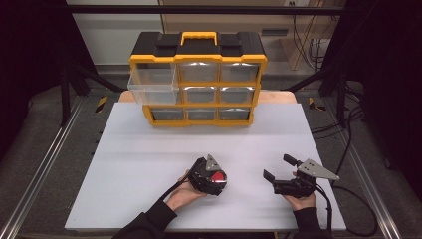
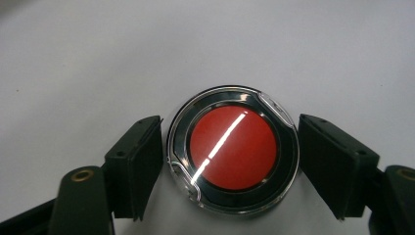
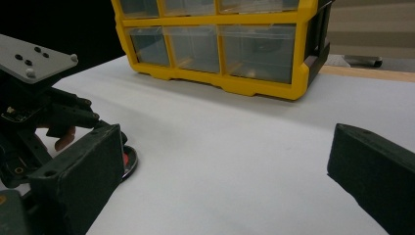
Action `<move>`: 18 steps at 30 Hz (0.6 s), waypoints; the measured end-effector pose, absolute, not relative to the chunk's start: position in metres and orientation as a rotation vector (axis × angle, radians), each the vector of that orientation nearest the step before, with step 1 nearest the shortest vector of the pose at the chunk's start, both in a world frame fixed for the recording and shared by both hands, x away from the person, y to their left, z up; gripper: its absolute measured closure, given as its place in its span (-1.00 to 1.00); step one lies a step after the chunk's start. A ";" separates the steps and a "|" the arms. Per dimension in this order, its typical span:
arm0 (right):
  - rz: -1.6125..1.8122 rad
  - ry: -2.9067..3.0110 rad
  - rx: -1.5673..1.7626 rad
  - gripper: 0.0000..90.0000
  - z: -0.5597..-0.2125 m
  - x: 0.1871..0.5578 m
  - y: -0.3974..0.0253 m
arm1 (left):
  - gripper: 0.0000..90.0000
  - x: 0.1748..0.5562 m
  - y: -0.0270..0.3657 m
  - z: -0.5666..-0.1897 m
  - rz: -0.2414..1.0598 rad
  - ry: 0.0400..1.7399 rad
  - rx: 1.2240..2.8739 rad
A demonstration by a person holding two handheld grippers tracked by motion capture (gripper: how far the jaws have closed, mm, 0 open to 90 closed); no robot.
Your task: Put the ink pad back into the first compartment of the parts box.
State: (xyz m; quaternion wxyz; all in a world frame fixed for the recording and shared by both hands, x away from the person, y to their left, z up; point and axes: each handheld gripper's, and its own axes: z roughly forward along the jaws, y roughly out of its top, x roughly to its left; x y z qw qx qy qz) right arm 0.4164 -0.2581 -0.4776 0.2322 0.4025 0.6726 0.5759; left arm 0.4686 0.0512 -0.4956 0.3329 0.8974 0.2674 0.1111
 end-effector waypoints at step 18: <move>1.583 1.850 1.100 -0.98 -0.478 0.417 -0.258 | -0.36 0.468 0.051 -0.494 0.286 0.694 2.353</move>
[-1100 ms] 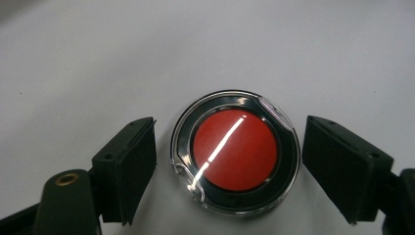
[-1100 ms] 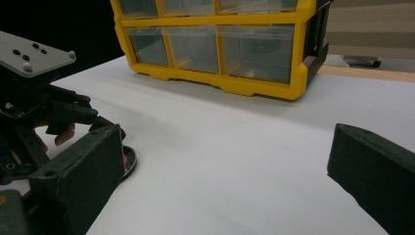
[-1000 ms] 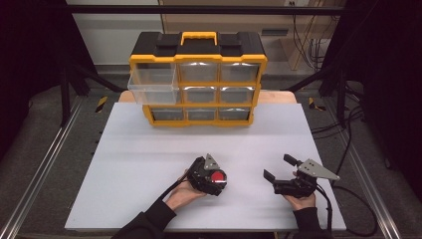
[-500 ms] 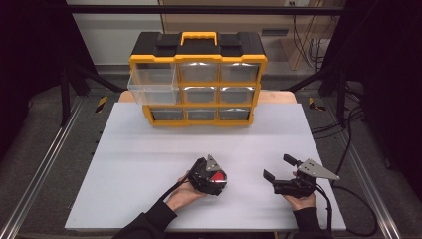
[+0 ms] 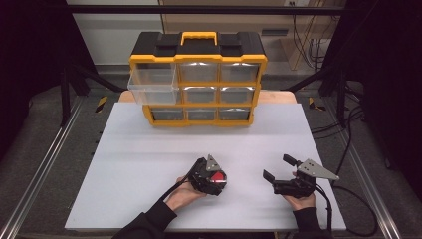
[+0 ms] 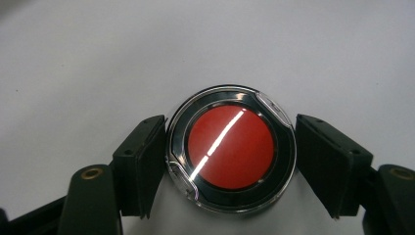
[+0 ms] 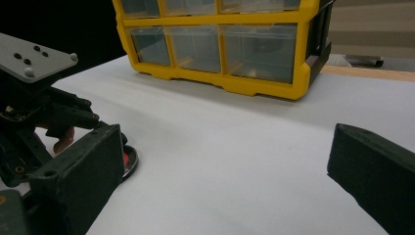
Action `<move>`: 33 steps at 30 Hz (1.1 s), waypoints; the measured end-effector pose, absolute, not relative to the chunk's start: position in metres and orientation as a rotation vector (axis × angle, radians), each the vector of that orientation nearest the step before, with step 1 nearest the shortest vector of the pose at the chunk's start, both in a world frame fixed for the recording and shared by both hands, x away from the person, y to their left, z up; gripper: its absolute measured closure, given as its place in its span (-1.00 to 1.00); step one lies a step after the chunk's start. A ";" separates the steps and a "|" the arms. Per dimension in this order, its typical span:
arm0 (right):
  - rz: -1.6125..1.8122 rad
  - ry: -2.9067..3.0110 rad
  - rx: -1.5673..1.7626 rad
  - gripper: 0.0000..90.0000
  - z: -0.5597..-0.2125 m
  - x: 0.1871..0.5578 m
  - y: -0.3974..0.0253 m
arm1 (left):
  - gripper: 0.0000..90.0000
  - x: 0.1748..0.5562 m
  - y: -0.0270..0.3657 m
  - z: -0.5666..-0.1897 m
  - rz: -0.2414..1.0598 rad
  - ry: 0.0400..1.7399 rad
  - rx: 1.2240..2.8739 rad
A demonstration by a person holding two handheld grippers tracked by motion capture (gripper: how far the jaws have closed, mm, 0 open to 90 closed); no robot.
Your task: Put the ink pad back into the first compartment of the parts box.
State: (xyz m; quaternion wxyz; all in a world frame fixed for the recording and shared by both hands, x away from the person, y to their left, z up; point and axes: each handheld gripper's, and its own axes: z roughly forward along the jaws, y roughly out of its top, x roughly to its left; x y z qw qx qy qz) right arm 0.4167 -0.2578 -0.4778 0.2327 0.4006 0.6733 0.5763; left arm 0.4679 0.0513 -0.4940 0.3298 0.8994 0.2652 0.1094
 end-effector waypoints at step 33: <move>1.589 1.844 1.106 -0.98 -0.477 0.416 -0.258 | -0.36 0.456 0.083 -0.441 0.298 0.717 2.248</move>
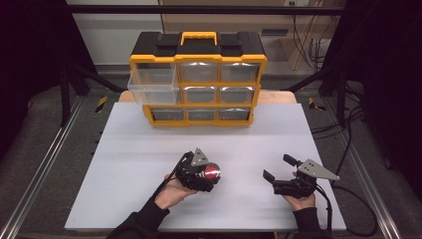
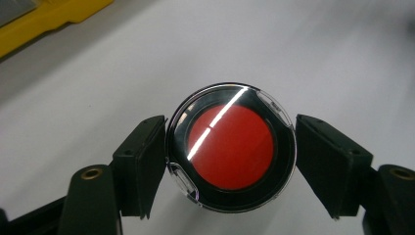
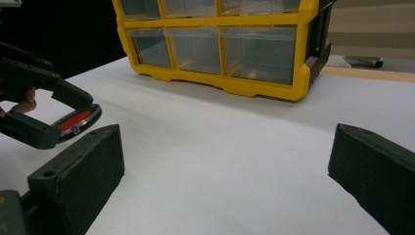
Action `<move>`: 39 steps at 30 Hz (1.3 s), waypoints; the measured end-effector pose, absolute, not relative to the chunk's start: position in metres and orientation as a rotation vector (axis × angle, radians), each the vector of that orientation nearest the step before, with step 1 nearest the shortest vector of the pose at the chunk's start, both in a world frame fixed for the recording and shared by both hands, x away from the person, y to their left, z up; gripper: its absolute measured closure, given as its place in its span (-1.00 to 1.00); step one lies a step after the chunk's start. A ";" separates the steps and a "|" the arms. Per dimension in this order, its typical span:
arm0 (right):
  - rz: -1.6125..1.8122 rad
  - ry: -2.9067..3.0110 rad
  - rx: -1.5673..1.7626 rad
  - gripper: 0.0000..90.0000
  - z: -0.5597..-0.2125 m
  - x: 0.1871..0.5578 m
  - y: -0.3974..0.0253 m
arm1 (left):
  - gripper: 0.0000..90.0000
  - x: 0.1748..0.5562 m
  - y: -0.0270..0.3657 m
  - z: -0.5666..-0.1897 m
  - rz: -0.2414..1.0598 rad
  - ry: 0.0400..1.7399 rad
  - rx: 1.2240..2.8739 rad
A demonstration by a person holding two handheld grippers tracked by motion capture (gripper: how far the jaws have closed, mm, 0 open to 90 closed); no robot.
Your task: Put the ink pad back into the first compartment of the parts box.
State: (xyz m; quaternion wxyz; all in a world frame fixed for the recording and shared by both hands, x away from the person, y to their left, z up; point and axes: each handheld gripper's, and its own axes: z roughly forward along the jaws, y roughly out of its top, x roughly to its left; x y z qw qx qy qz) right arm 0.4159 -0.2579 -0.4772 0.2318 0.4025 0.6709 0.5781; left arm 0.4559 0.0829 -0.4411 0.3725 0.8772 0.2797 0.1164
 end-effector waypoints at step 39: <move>1.579 1.847 1.101 -0.99 -0.478 0.417 -0.257 | -0.36 0.466 0.150 -0.374 0.398 0.813 2.119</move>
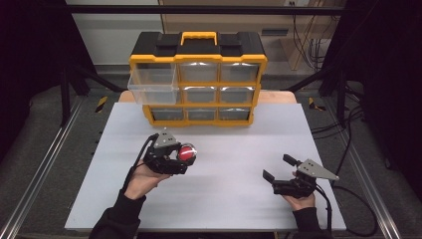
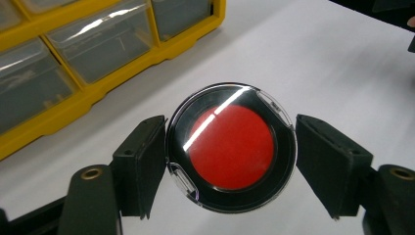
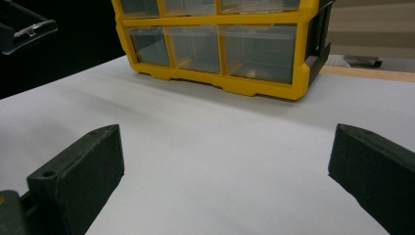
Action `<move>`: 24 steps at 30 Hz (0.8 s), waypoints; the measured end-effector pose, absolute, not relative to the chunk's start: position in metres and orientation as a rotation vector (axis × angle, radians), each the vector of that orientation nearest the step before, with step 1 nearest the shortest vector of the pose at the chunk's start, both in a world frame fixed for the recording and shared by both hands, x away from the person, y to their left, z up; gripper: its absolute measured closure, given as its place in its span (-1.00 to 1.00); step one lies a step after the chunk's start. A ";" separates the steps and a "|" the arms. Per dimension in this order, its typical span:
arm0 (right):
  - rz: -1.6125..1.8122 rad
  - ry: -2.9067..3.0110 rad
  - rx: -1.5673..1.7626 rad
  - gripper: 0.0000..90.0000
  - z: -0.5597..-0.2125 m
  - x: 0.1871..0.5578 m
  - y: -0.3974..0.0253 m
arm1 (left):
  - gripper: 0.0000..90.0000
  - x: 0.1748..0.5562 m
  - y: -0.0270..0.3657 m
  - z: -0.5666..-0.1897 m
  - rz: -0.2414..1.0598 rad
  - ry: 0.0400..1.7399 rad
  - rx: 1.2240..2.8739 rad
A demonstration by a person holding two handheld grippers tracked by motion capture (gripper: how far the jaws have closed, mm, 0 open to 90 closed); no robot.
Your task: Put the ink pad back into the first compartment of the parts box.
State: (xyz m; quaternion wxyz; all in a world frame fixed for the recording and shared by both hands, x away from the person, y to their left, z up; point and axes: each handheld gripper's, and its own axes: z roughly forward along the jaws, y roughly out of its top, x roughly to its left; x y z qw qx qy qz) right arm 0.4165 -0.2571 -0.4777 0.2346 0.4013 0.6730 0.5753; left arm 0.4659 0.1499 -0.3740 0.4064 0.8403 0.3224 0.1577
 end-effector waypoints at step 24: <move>1.576 1.848 1.108 -0.99 -0.478 0.417 -0.257 | -0.36 0.481 0.177 -0.327 0.494 0.855 2.055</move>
